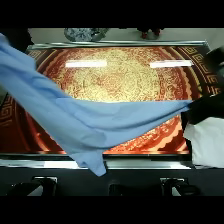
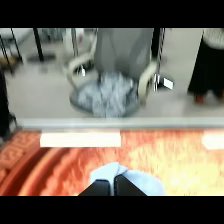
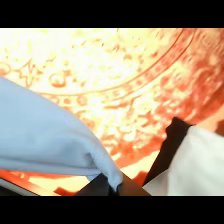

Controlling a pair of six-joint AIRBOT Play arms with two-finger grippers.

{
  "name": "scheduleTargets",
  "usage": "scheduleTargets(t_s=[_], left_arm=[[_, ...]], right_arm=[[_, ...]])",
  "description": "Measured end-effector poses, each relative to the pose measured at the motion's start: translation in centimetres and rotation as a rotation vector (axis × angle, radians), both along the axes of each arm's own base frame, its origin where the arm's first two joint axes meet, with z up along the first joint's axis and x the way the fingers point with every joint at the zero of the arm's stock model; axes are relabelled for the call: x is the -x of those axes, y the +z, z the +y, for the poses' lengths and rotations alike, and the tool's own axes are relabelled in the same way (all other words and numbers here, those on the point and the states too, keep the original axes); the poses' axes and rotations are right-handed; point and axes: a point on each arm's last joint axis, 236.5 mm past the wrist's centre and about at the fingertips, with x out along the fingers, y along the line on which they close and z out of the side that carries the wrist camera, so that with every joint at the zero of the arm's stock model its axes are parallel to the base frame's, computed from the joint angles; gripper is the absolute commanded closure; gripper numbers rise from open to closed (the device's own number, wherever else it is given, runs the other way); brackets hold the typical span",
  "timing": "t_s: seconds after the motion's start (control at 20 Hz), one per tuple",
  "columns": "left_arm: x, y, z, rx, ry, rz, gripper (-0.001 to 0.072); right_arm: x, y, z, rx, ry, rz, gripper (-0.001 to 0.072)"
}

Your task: Fold the shirts.

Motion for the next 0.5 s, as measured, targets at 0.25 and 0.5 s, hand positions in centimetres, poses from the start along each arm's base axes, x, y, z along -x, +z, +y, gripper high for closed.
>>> scheduleTargets(t_s=[0.25,0.5], left_arm=[[-10.9,-18.5,-2.4,0.121,-0.039,0.368,0.0671],[-12.1,-33.5,-5.4,0.264,-0.068,0.737,0.0109]], right_arm=[[-6.6,-14.0,-0.1,-0.094,-0.17,0.112,0.0666],[-8.8,-22.2,1.3,-0.227,-0.317,0.218,0.0665]])
